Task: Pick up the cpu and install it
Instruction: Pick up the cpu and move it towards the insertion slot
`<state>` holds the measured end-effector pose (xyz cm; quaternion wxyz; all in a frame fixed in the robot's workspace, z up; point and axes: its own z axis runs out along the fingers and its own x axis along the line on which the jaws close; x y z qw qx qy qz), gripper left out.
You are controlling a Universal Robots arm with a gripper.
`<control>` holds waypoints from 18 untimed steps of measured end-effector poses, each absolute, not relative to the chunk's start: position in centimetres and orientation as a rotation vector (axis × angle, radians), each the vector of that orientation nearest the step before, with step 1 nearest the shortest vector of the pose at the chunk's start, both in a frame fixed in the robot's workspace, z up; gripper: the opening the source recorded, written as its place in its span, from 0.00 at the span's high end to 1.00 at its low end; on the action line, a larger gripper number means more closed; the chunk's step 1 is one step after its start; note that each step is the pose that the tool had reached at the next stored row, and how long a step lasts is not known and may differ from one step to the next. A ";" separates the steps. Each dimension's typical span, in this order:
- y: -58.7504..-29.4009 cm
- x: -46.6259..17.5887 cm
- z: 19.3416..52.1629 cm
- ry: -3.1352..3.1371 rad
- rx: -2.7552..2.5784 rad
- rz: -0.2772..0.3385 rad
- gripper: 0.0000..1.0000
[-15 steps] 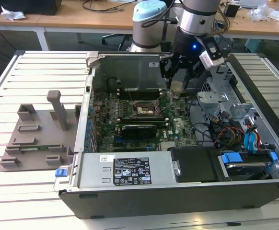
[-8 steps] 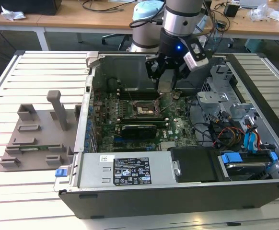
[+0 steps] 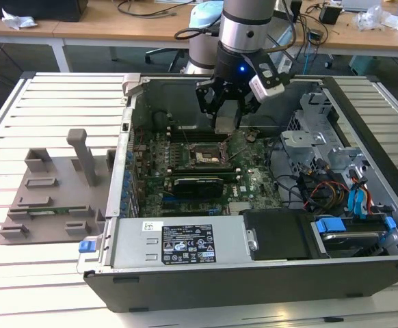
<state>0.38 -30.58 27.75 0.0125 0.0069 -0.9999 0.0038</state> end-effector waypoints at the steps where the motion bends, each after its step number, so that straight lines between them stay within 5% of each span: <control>1: -30.6 0.3 27.7 -3.117 0.022 0.012 0.45; 18: -30.6 -1.5 27.3 -3.117 0.022 0.012 0.45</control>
